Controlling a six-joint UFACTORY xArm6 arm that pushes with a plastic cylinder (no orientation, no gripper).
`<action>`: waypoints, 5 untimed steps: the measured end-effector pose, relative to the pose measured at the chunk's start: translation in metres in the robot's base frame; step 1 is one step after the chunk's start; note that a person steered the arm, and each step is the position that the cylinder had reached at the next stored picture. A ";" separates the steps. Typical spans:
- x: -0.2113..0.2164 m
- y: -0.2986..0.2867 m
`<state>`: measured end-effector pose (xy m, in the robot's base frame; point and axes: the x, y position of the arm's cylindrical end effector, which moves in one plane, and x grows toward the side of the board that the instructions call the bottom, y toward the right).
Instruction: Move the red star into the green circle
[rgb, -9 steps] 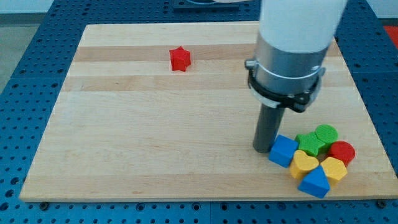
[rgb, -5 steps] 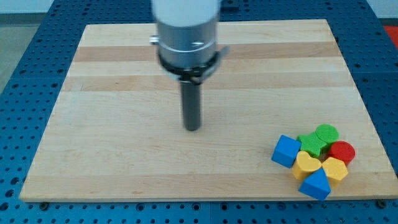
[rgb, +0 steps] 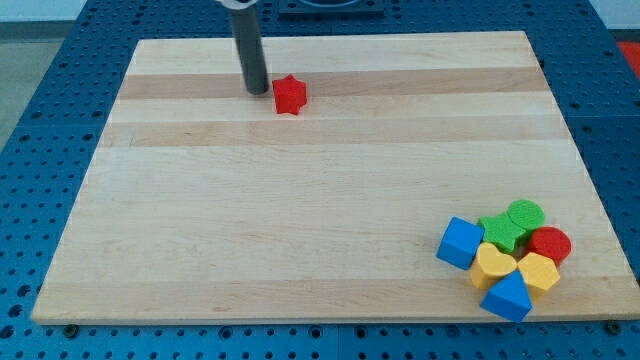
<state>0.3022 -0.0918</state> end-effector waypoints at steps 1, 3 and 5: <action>0.003 0.040; 0.024 0.061; 0.034 0.003</action>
<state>0.3366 -0.0884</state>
